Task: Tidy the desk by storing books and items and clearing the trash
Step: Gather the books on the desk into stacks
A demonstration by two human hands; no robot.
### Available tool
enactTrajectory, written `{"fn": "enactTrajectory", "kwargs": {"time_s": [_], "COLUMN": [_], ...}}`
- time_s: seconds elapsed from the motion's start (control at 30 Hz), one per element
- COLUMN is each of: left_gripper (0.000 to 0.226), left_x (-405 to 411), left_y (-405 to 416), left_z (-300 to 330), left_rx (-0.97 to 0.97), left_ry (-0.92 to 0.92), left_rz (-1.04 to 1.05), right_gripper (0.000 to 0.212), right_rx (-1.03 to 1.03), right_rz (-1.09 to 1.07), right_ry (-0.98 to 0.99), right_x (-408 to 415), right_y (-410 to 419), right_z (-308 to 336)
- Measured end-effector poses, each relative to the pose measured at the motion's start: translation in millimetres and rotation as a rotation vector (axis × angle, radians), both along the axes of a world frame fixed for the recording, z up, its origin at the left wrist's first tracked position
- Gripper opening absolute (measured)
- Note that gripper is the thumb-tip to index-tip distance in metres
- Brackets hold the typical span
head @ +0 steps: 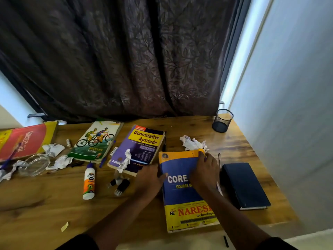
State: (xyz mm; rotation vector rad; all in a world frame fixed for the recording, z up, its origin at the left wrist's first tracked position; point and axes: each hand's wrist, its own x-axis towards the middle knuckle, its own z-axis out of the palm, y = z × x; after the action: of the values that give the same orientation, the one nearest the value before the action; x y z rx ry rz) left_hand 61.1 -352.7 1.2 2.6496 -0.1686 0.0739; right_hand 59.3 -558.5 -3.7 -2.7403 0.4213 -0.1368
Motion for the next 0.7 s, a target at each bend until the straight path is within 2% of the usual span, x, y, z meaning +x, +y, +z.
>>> {"fn": "enactTrajectory", "kwargs": {"time_s": [0.13,0.23,0.43,0.7], "left_gripper": [0.032,0.031,0.013,0.029], "left_x": [-1,4,21,46], "left_y": [27,59,147,287], "left_z": [6,18,38,37], "left_rx": [0.030,0.012,0.033,0.063], "left_ry": [-0.137,-0.157,-0.147,-0.058], "left_rz": [0.039,0.099,0.281,0.455], "right_gripper": [0.062,0.048,0.043,0.040], "right_rx": [0.085,0.173,0.147,0.201], "right_rz": [0.180,0.334,0.564,0.782], "right_ry": [-0.116,-0.210,-0.262,-0.241], "right_x": [21,37,71,105], "right_y": [37,74,164,291], "right_z": [7,12,24,24]}}
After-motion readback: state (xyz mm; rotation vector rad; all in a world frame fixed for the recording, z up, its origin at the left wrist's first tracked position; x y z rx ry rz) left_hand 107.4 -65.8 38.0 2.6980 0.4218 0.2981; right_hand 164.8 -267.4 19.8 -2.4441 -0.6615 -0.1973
